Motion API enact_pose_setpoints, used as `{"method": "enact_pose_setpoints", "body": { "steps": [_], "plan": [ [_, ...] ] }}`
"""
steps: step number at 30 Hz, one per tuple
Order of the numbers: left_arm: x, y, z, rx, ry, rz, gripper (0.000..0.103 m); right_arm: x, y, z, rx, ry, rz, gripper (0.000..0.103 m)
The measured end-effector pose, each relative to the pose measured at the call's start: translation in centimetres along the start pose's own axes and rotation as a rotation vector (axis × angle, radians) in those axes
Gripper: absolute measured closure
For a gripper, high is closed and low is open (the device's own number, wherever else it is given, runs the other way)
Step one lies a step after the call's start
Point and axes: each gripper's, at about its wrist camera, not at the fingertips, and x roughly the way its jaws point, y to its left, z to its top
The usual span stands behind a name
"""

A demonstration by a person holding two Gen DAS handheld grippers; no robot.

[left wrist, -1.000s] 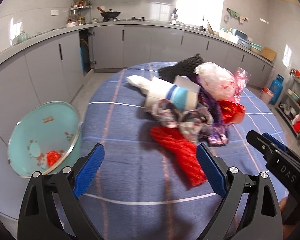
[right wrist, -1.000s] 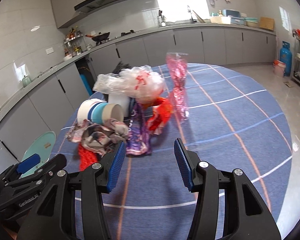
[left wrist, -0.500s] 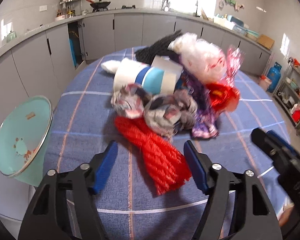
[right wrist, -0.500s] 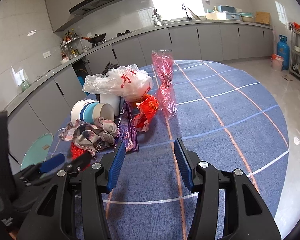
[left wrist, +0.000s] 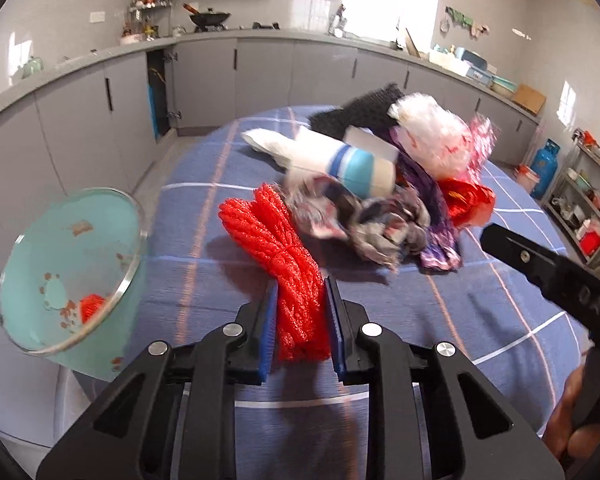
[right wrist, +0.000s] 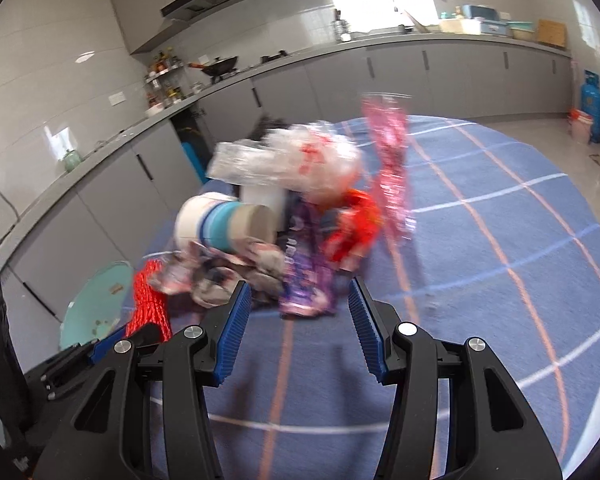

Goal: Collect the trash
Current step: 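Grasp the red mesh net from the pile with the left tool, then grasp the plaid cloth with the right tool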

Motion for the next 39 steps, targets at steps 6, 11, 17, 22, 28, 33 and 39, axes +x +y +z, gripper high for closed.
{"method": "enact_pose_setpoints", "body": {
  "steps": [6, 11, 17, 22, 28, 33, 39],
  "plan": [
    [-1.2, 3.2, 0.8, -0.058, -0.037, 0.042, 0.08, 3.2, 2.6, 1.7, -0.003, 0.052, 0.05, 0.046],
    [-2.0, 4.8, 1.6, -0.081, -0.066, 0.061, 0.08, 6.0, 4.5, 2.4, -0.022, 0.101, 0.03, 0.037],
    [-2.3, 5.9, 1.8, -0.089, -0.075, 0.065, 0.08, 8.2, 5.5, 2.0, -0.049, 0.157, -0.04, 0.039],
    [-2.4, 6.5, 1.6, -0.107, -0.076, 0.065, 0.08, 8.5, 5.4, 1.7, -0.068, 0.181, -0.085, 0.066],
    [-2.6, 7.2, 1.2, -0.127, -0.079, 0.059, 0.08, 6.9, 4.5, 1.1, -0.056, 0.173, -0.06, 0.08],
    [-3.1, 7.8, 1.1, -0.14, -0.092, 0.061, 0.08, 3.9, 5.5, 1.1, -0.06, 0.107, 0.018, 0.082],
    [-4.1, 9.3, 1.0, -0.164, -0.112, 0.078, 0.08, 1.0, 8.7, 1.9, -0.143, 0.002, 0.059, 0.082]
  ]
}}
